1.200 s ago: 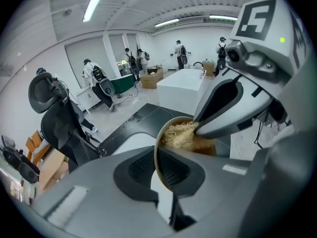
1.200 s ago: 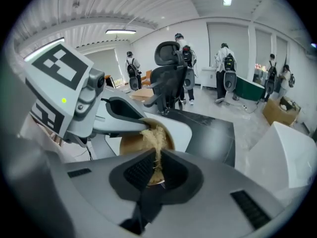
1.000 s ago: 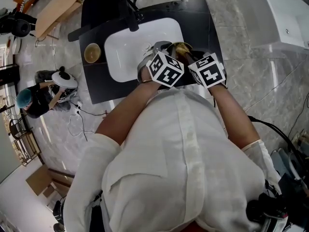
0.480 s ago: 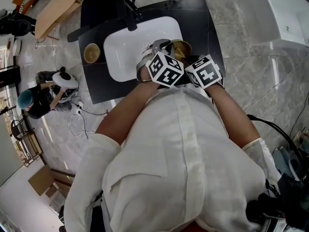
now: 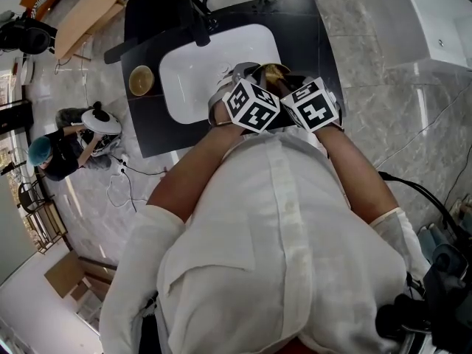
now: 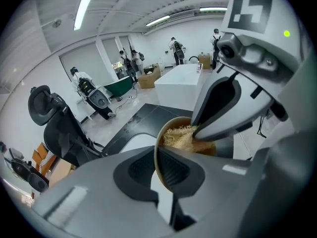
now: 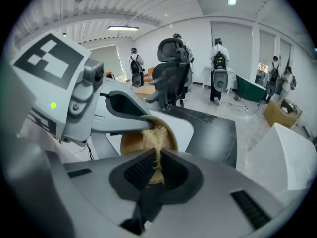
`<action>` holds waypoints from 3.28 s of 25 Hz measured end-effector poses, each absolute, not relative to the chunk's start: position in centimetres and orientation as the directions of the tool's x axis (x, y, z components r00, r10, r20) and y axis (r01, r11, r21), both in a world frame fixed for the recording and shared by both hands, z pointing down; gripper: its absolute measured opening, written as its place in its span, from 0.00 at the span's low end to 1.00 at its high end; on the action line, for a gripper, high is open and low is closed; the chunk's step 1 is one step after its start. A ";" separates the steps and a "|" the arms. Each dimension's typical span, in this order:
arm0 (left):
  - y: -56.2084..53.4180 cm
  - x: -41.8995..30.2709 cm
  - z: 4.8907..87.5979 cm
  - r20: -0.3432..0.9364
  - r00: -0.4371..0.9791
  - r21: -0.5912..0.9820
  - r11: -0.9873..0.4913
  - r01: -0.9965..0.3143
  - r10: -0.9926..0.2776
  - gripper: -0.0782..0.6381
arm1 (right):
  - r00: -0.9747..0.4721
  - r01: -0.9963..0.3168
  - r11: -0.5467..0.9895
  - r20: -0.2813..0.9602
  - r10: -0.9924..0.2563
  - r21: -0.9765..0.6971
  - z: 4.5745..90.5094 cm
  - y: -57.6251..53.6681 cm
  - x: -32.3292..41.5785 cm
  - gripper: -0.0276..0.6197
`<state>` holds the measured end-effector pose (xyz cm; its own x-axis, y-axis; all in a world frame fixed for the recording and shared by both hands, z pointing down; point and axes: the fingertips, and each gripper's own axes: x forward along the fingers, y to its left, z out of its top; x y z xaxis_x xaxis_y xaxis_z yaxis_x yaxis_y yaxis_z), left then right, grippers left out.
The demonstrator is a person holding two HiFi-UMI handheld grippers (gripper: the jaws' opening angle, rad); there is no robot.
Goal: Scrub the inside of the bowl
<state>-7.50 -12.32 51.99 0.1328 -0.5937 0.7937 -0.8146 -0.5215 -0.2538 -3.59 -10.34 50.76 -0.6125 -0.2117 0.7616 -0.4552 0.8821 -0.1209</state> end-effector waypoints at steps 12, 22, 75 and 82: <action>-12.9 -7.3 51.4 0.777 0.111 -0.289 -0.508 -0.812 -0.619 0.13 | -0.574 -0.487 0.864 0.792 -0.207 -0.127 52.1 -9.5 -1.7 0.08; -12.9 -6.7 50.9 0.763 0.135 -0.287 -0.519 -0.805 -0.632 0.13 | -0.675 -0.449 0.832 0.734 -0.076 -0.327 52.2 -7.7 -3.7 0.08; -12.5 -7.9 51.3 0.771 0.108 -0.295 -0.502 -0.813 -0.628 0.13 | -0.589 -0.445 0.890 0.781 -0.207 -0.101 51.9 -8.8 -2.1 0.08; -12.8 -9.5 51.1 0.767 0.179 -0.126 -0.419 -0.899 -0.616 0.13 | -0.710 -0.346 0.907 0.698 -0.087 -0.239 50.3 -6.9 -3.4 0.08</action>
<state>-9.54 -12.84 51.05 0.1792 -0.6158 0.7672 -0.8993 -0.4188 -0.1260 -3.42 -6.95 50.27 -0.7104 -0.0873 0.6984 -0.3461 0.9074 -0.2386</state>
